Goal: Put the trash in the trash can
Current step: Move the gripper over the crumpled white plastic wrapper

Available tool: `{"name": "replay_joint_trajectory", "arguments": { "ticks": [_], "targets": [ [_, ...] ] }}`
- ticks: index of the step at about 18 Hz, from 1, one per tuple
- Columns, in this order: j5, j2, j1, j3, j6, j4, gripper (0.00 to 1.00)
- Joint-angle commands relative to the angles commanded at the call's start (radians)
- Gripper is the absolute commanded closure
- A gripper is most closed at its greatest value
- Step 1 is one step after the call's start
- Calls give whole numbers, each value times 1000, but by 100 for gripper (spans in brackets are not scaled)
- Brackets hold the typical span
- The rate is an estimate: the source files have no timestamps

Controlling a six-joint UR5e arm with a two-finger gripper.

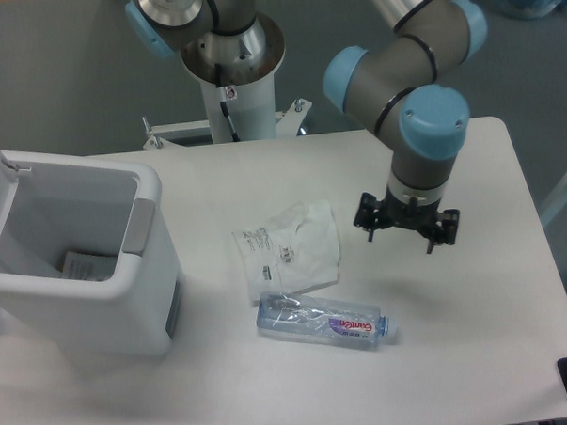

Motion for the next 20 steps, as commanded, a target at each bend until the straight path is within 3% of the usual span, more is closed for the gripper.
{"name": "replay_joint_trajectory", "arguments": {
  "ticks": [8,13,20],
  "targets": [
    [3,1,-31,-100,9,0,0],
    [8,63,-66,-198,11,-5,0],
    [11,195,-74,-364,-9,-3,0]
  ]
}}
